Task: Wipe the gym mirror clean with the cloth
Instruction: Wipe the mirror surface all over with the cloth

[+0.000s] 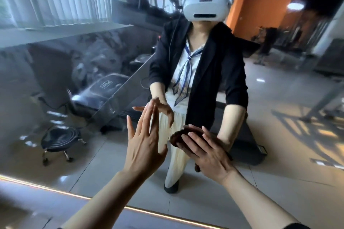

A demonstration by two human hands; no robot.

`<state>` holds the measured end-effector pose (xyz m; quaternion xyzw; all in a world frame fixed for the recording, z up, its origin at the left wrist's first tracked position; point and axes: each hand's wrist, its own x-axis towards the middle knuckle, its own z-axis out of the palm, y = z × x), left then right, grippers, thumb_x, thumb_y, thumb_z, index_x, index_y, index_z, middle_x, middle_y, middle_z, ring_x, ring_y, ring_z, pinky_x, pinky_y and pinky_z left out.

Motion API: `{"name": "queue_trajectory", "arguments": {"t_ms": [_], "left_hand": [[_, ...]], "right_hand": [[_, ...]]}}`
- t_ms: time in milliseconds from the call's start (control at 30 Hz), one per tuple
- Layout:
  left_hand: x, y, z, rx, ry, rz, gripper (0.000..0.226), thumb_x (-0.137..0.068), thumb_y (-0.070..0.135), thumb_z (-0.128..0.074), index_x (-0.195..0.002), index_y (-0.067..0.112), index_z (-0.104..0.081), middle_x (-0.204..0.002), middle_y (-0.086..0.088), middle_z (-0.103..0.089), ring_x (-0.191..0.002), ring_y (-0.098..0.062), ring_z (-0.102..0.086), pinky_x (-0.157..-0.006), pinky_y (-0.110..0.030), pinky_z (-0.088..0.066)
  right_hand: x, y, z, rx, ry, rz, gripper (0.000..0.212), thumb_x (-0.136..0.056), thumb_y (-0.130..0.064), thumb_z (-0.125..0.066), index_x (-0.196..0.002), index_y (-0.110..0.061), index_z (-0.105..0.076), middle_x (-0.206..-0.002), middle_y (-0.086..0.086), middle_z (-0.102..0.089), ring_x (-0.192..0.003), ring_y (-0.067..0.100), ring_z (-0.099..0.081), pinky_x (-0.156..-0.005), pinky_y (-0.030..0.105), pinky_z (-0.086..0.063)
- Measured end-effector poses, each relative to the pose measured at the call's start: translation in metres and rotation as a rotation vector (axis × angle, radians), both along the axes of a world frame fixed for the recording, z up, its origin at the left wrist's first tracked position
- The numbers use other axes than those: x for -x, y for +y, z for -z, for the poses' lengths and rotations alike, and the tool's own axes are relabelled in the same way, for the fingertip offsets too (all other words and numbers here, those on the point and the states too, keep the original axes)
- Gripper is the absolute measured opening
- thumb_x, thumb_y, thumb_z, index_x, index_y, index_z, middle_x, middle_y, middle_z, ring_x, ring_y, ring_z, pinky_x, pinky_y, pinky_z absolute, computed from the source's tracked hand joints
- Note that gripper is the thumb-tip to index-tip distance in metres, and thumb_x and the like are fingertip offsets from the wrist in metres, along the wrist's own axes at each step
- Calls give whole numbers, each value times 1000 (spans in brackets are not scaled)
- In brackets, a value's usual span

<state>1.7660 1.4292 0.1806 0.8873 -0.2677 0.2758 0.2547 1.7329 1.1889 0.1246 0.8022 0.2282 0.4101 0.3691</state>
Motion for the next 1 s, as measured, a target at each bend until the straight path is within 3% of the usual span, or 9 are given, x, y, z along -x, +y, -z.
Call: {"name": "queue_trajectory", "arguments": {"t_ms": [67, 167, 267, 367, 500, 600, 767, 867, 1000], "left_hand": [[-2, 9, 3, 16, -10, 7, 105, -70, 16, -77, -158, 15, -20, -166, -2, -10, -152, -19, -12, -117, -65, -9], [-8, 23, 9, 80, 22, -4, 118, -68, 13, -82, -158, 28, -8, -165, -2, -15, -151, -21, -17, -115, -68, -12], [-15, 35, 11, 100, -2, -16, 125, -66, 12, -87, -157, 32, -3, -163, -1, -15, -148, -24, -19, -114, -71, -12], [-23, 47, 6, 121, -13, -4, 125, -69, 14, -85, -159, 32, 0, -165, 3, -12, -151, -17, -15, -117, -66, -8], [-31, 60, 3, 100, -54, 16, 105, -72, 22, -73, -158, 23, -13, -164, 2, -15, -150, -16, -17, -115, -68, -14], [-35, 70, 4, 153, -55, 7, 103, -74, 21, -74, -157, 24, -15, -164, 1, -18, -150, -19, -21, -115, -68, -12], [-43, 84, 5, 170, -62, -10, 112, -71, 17, -83, -156, 27, -12, -161, -5, -24, -149, -23, -21, -116, -68, -9], [-50, 96, 5, 167, -50, -39, 117, -64, 15, -89, -157, 16, -19, -159, -10, -28, -145, -28, -27, -116, -67, -10], [-59, 115, 4, 130, -30, -61, 113, -60, 13, -91, -155, 9, -30, -159, -12, -29, -145, -29, -27, -115, -67, -12]], "right_hand": [[-3, 9, -18, 5, -23, 22, 66, -89, -20, -52, -153, -21, -38, -161, 6, -27, -153, 27, -15, -126, 48, 3], [-26, 40, -89, -414, -342, -92, 45, -105, -13, -35, -150, -17, -42, -156, 11, -33, -151, 29, -20, -123, 46, -12], [-51, 71, -141, -699, -544, -167, 42, -102, -7, -46, -144, -9, -53, -151, 17, -37, -143, 36, -33, -122, 48, -22], [-65, 87, -114, -478, -430, -213, 45, -104, -12, -38, -148, -10, -47, -152, 13, -39, -144, 32, -35, -123, 46, -21], [-61, 94, -43, -104, -119, -112, 53, -98, -12, -43, -151, -15, -46, -157, 6, -36, -150, 25, -27, -126, 43, -11], [-61, 104, -74, -123, -146, -125, 54, -94, -13, -51, -148, -15, -50, -157, 6, -39, -146, 23, -32, -126, 46, -3], [-86, 137, -182, -699, -575, -189, 45, -95, -1, -59, -139, -4, -57, -149, 24, -45, -142, 36, -35, -122, 46, -22], [-98, 151, -156, -515, -535, -203, 43, -101, -6, -50, -144, -5, -52, -152, 18, -43, -141, 35, -38, -122, 46, -24], [-92, 154, -52, -148, -132, -128, 53, -96, -12, -46, -148, -12, -48, -156, 9, -34, -147, 28, -29, -126, 44, -11]]}}
